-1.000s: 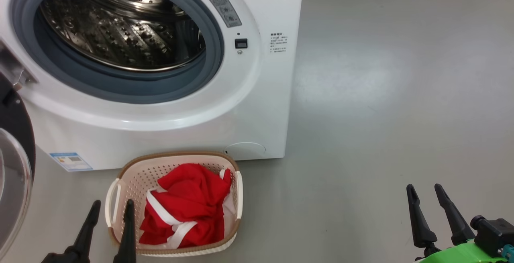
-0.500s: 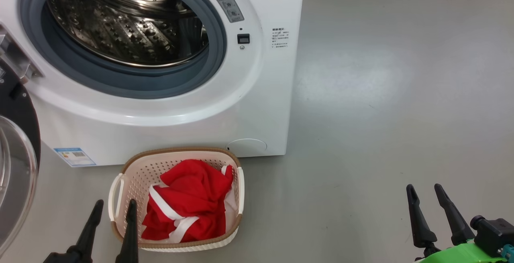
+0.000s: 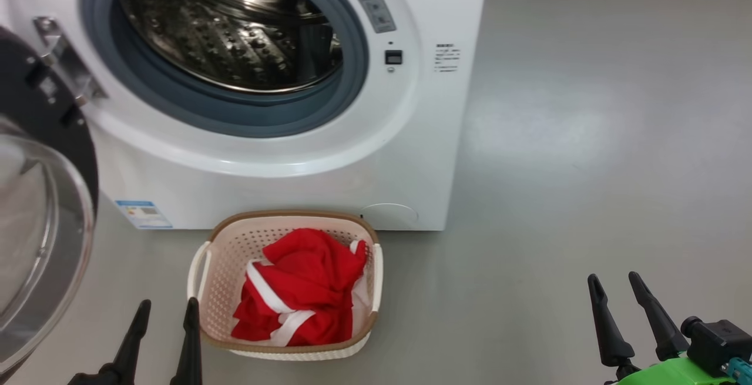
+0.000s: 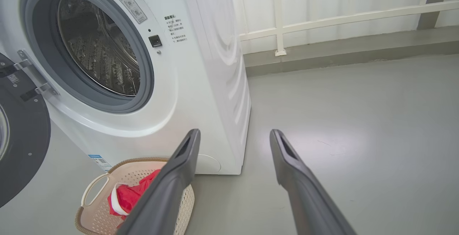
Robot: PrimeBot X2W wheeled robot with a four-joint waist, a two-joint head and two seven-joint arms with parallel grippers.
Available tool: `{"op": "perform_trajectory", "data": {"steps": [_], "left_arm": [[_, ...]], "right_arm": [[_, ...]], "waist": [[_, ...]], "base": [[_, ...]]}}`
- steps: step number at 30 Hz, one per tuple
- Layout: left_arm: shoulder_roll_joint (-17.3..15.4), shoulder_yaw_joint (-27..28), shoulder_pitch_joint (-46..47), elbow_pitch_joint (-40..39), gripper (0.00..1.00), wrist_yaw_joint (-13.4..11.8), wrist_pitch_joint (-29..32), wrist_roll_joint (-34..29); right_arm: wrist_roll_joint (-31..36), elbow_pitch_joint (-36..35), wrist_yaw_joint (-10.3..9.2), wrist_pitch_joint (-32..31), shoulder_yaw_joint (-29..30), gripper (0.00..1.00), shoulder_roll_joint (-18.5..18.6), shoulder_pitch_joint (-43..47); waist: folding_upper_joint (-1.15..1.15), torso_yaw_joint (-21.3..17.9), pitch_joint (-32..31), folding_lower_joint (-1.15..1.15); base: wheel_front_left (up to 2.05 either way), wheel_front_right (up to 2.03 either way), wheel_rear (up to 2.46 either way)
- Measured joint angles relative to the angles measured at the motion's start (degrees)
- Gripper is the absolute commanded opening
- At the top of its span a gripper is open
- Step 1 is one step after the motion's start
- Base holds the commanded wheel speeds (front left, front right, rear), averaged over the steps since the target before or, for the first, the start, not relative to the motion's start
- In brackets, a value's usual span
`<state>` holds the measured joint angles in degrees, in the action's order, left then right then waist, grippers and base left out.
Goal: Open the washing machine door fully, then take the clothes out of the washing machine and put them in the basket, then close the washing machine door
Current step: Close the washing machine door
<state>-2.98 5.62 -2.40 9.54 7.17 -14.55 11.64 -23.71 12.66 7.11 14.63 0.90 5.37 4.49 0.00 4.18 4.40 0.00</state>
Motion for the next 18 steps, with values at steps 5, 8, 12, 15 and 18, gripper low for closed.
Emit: {"op": "perform_trajectory", "data": {"steps": [5,8,12,15,18], "left_arm": [[0.2,0.3,0.0,0.1,1.00,0.0,0.0,0.0],[0.3,0.3,-0.1,0.3,1.00,0.0,0.0,0.0],[0.4,0.2,-0.5,0.3,1.00,-0.2,0.0,0.2],[0.4,0.0,-1.9,0.5,1.00,-0.8,0.0,1.0],[0.4,-0.3,-2.6,0.4,1.00,-1.4,0.0,1.7]], "right_arm": [[0.0,0.3,0.00,0.0,-1.2,1.00,0.9,-0.1],[0.0,0.5,0.00,0.0,-2.0,1.00,1.2,-0.2],[0.0,1.0,0.00,0.0,-3.2,1.00,1.7,-0.2],[-0.3,1.3,0.00,0.0,-3.5,1.00,1.6,-0.2],[-0.5,1.5,0.00,0.0,-3.8,1.00,1.7,-0.2]], "waist": [[0.00,3.2,-0.2,0.00],[0.00,5.5,-0.4,0.00],[0.00,8.9,-0.7,0.00],[0.00,11.6,-1.0,0.00],[0.00,14.4,-1.4,0.00]], "base": [[0.00,0.00,0.00],[0.00,0.00,0.00],[0.00,0.00,0.00],[0.00,0.00,0.00],[0.00,0.00,0.00]]}}
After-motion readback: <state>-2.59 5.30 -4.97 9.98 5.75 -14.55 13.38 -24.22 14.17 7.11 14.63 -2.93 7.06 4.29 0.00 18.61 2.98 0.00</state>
